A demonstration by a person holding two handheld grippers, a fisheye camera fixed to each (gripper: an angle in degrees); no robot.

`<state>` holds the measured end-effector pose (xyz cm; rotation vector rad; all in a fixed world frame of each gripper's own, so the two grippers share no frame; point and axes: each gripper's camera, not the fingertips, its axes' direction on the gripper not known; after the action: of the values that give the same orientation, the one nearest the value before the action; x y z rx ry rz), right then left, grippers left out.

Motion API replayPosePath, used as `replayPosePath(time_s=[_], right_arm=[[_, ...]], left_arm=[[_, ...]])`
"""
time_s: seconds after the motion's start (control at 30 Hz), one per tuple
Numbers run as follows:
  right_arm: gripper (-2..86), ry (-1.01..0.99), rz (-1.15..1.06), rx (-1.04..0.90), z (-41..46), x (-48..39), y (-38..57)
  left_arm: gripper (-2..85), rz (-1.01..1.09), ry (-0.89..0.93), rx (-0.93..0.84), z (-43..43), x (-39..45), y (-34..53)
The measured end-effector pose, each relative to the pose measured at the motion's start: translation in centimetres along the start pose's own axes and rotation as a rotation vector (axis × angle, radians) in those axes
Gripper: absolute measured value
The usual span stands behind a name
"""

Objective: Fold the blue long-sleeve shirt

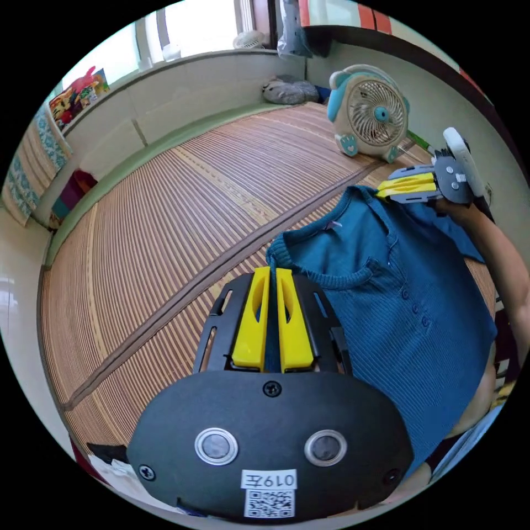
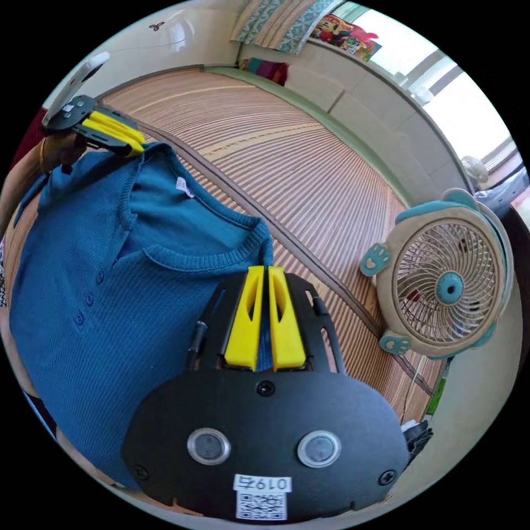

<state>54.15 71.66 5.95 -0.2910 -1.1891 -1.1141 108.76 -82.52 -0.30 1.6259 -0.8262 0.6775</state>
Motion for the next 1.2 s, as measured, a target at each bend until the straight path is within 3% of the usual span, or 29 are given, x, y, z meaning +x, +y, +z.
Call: replayPosePath(time_s=[0.2, 0.3, 0.37, 0.5, 0.57, 0.7, 0.83, 0.93, 1.2], right_arm=[[5.7, 0.02, 0.1, -0.044, 2.1, 1.8, -1.0], [8.8, 0.069, 0.149, 0.03, 0.6, 2.5, -1.4], [7.5, 0.012, 0.145, 0.093, -1.2, 3.3, -1.8], [7.9, -0.291, 0.048, 0.213, -5.5, 4.4, -4.2], [8.2, -0.458, -0.063, 0.157, -5.8, 4.0, -6.2], [8.4, -0.348, -0.195, 0.005, -5.0, 1.9, -9.9], [9.7, -0.385, -0.183, -0.118, -3.0, 3.2, -13.6], [11.2, -0.391, -0.161, -0.237, -0.6, 4.1, -15.6], [10.9, -0.483, -0.149, -0.383, 3.3, 5.7, -17.2]], left_arm=[[4.5, -0.045, -0.068, -0.021, 0.9, 0.2, -0.8], [7.1, -0.115, -0.057, 0.048, -0.6, -0.8, -0.4], [7.4, -0.164, -0.03, 0.113, -2.3, -2.0, 0.4], [6.0, -0.26, 0.089, 0.246, -6.7, -2.4, 4.4], [4.7, -0.237, 0.155, 0.278, -8.6, -0.2, 7.3], [2.2, -0.237, 0.269, 0.219, -11.9, 7.1, 15.0], [1.3, -0.233, 0.309, 0.169, -13.8, 12.1, 20.7], [1.2, -0.264, 0.249, 0.17, -13.9, 12.4, 23.1], [1.4, -0.265, 0.412, 0.134, -11.9, 9.9, 23.7]])
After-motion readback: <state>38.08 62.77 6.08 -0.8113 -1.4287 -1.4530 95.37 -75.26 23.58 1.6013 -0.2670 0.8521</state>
